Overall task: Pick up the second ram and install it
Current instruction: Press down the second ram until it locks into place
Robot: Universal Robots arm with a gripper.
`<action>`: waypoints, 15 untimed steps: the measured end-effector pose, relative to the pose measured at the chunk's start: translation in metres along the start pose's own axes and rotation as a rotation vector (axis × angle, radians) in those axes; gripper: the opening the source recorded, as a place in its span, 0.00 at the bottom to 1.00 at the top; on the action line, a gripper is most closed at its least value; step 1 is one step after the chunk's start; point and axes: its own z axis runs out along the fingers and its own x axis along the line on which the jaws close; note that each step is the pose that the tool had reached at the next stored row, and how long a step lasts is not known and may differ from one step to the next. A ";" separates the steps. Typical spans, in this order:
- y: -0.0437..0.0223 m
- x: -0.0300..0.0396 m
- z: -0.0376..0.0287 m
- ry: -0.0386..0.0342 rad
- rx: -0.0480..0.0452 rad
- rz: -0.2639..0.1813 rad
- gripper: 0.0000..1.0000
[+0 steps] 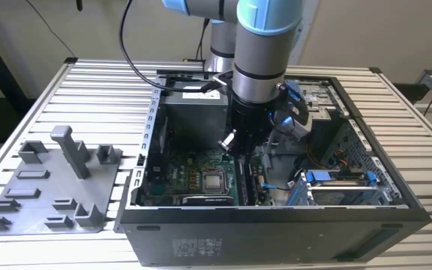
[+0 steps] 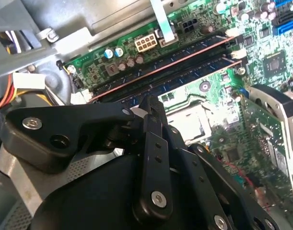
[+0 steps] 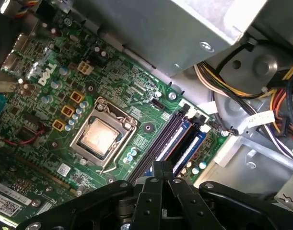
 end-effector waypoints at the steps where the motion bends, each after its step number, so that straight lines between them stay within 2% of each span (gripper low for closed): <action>1: 0.0002 0.0002 0.0000 -0.0006 -0.0005 -0.015 0.11; 9: 0.0010 0.0014 0.0001 -0.0053 -0.0045 -0.146 0.11; 15: 0.0013 0.0018 0.0007 -0.0116 -0.0112 -0.223 0.11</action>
